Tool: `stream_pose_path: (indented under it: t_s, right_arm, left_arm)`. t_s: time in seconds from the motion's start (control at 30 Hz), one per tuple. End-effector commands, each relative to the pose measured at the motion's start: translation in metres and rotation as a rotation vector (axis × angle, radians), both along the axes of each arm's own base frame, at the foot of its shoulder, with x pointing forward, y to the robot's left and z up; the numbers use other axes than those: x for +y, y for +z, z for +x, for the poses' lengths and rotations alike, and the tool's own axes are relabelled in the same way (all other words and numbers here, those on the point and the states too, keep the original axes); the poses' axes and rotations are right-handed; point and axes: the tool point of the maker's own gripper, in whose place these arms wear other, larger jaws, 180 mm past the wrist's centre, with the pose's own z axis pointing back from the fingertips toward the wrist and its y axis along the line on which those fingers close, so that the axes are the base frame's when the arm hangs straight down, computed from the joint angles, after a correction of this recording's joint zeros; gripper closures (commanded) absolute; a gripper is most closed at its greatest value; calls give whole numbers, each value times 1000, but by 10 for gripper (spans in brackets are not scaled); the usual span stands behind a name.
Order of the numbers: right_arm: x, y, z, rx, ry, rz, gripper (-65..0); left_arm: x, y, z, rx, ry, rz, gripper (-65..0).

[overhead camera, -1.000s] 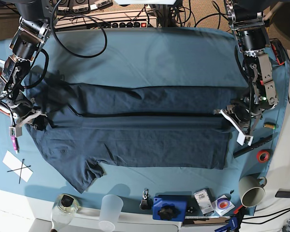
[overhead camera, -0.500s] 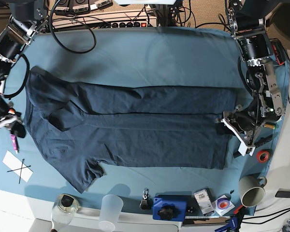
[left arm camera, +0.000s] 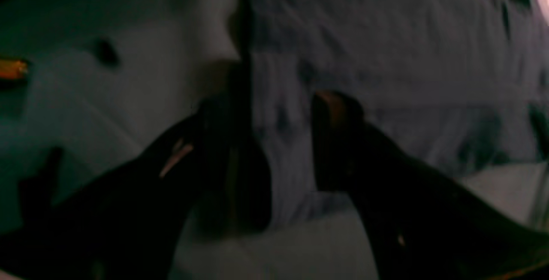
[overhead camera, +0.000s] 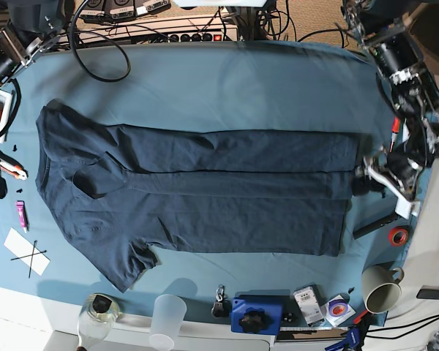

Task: Fold the T-shirt properly
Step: 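Release the folded edge and raise both grippers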

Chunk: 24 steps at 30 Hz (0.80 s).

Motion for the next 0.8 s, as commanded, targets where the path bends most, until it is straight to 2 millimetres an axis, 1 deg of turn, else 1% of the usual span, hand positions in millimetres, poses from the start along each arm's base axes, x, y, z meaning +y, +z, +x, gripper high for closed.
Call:
stream_pose_path:
  t_s: [0.0,0.07,0.13,0.2,0.27,0.37,0.43,0.5,0.6,0.63,0.7,0.77]
  right_arm:
    - [-12,33,3,-69,-8,-48,-198]
    - [-15,34,1,-54,-6,-58,-198]
    - [-16,35,1,-56,-7,-60,-198]
    - [-13,32,2,-54,-3,-54,-198]
    - [-8,26,4,-38,6,-51,-198]
    - [-2,9,3,6,11,-49,-198]
    - [-1,0,0,34,2,-42,-198]
    - [-2,-9,-6,62,-7,-33,-198]
    - [-2,-23,-17,106,-10,-30,-199]
    - [-2,-27,-21,122,-9,-30,-208]
    - [-2,-38,-30,158,-7,-28,-252]
    - [-2,-46,-37,186,-6,-28,-273]
  left_arm:
    - [9,22,9,-72,9,20,-305]
    - [4,28,3,-95,-10,3,-305]
    - [-6,38,-5,-151,-72,4,-305]
    - [-20,52,-12,-219,-138,-20,-305]
    - [-29,57,-21,-242,-184,-20,-305]
    - [-36,56,-38,-238,-223,-9,-305]
    - [-38,51,-53,-213,-236,3,-305]
    - [-42,46,-70,-189,-250,19,-305]
    - [-51,47,-95,-175,-281,30,-305]
    - [-55,48,-104,-171,-292,38,-305]
    - [-63,52,-120,-171,-315,57,-305]
    - [-73,59,-135,-185,-342,74,-305]
